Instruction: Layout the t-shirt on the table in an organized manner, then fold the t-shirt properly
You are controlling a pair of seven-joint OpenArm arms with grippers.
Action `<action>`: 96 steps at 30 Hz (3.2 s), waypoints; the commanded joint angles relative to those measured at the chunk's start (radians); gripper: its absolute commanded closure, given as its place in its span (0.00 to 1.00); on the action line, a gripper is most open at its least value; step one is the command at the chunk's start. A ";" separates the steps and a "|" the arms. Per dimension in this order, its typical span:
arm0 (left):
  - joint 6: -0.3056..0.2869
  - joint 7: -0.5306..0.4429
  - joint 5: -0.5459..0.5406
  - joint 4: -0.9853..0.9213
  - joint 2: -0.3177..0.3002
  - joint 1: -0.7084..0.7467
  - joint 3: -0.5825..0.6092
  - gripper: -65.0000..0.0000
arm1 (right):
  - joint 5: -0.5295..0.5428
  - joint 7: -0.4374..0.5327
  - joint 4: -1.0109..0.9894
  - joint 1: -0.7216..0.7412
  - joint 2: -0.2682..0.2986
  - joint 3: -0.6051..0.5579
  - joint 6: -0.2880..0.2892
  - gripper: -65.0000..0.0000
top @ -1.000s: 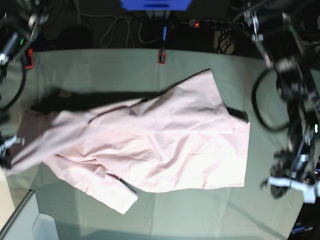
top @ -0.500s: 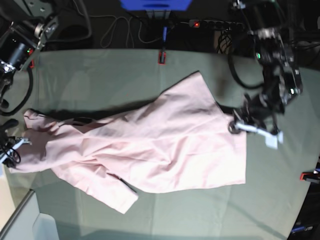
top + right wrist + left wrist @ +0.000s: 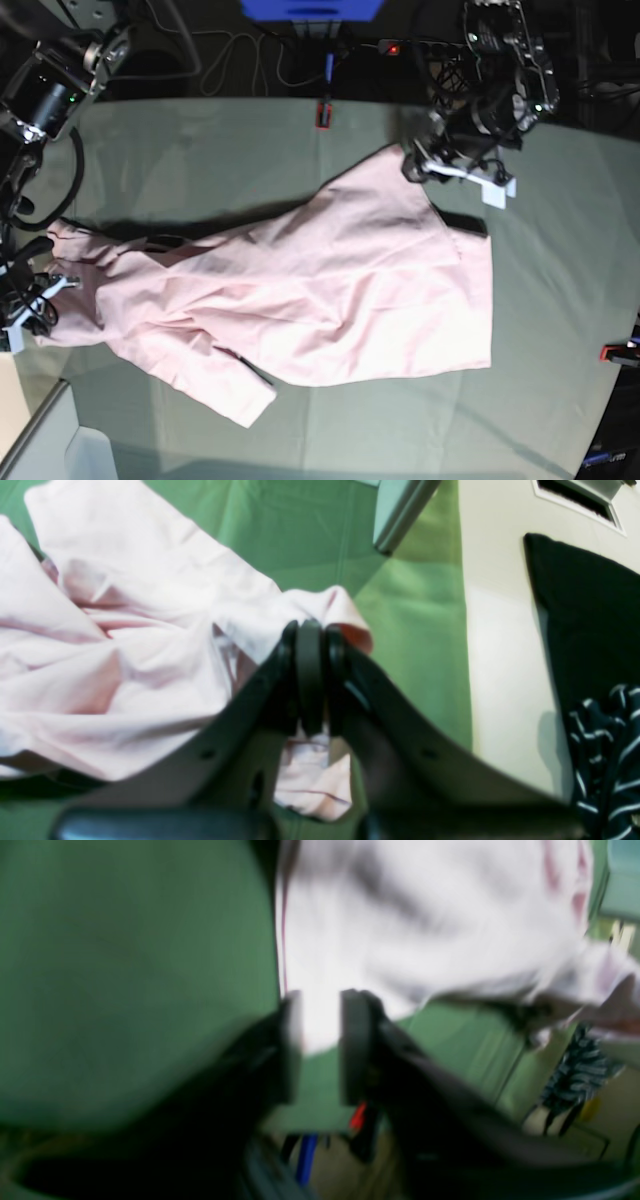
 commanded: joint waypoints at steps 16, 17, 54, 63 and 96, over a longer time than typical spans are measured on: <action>-0.007 -0.129 0.120 -0.078 0.024 0.004 0.135 0.33 | 0.010 0.023 0.023 0.005 0.021 0.010 -0.004 1.00; -0.007 -0.129 0.120 -0.077 0.027 0.007 0.131 0.33 | 0.010 0.023 0.023 0.005 0.021 0.010 -0.004 1.00; -0.007 -0.195 -0.150 0.227 -0.187 -0.038 0.016 1.00 | 0.077 0.014 0.399 -0.333 -0.058 0.012 -0.004 1.00; -0.013 -0.197 -0.154 0.227 -0.317 -0.203 0.026 1.00 | 0.077 0.014 0.499 -0.385 -0.090 0.010 -0.004 1.00; -0.014 -0.459 -0.162 -0.813 -0.320 -1.595 0.725 1.00 | -0.331 0.016 -0.440 1.093 0.117 -0.131 -0.004 1.00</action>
